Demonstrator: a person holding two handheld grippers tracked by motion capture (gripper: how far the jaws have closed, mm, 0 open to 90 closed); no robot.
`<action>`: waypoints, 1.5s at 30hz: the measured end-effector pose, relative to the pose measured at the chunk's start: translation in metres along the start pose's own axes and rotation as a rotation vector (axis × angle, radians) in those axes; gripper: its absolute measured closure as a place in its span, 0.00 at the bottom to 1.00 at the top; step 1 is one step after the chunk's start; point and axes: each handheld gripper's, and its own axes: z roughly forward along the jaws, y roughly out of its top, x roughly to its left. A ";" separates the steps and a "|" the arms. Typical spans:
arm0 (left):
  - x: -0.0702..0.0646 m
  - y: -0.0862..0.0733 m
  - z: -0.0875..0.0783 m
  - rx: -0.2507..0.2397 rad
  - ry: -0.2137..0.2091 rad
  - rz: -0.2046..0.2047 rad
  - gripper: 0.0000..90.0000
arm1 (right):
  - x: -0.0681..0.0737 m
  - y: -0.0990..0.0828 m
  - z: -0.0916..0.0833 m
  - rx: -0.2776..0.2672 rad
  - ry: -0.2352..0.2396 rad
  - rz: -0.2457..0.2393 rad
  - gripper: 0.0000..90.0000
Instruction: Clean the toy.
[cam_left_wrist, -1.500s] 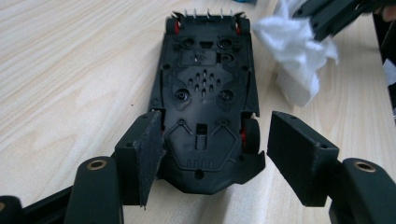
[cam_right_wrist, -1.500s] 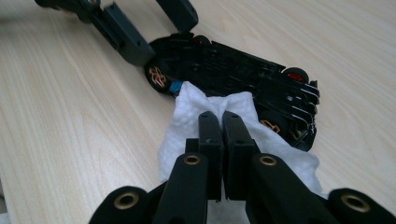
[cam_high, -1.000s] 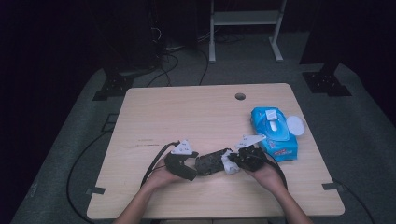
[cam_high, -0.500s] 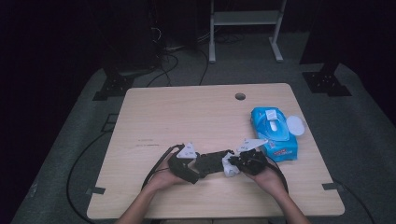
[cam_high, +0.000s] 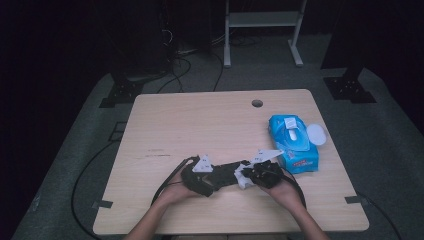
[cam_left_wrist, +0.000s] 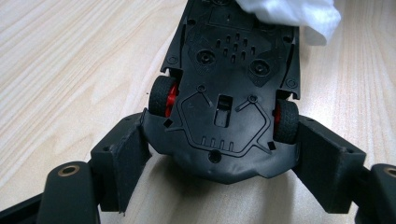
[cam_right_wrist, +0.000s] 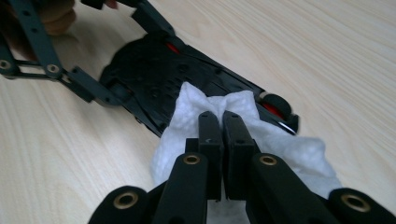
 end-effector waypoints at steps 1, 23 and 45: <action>0.000 0.000 0.000 0.000 0.000 0.000 0.25 | 0.000 0.000 0.000 0.000 0.000 0.000 0.97; -0.006 0.002 -0.001 -0.009 0.020 0.053 0.27 | 0.029 0.011 0.017 0.009 -0.001 -0.132 0.97; -0.005 0.002 -0.002 -0.012 0.011 0.040 0.27 | 0.013 -0.002 0.007 -0.033 -0.013 -0.056 0.97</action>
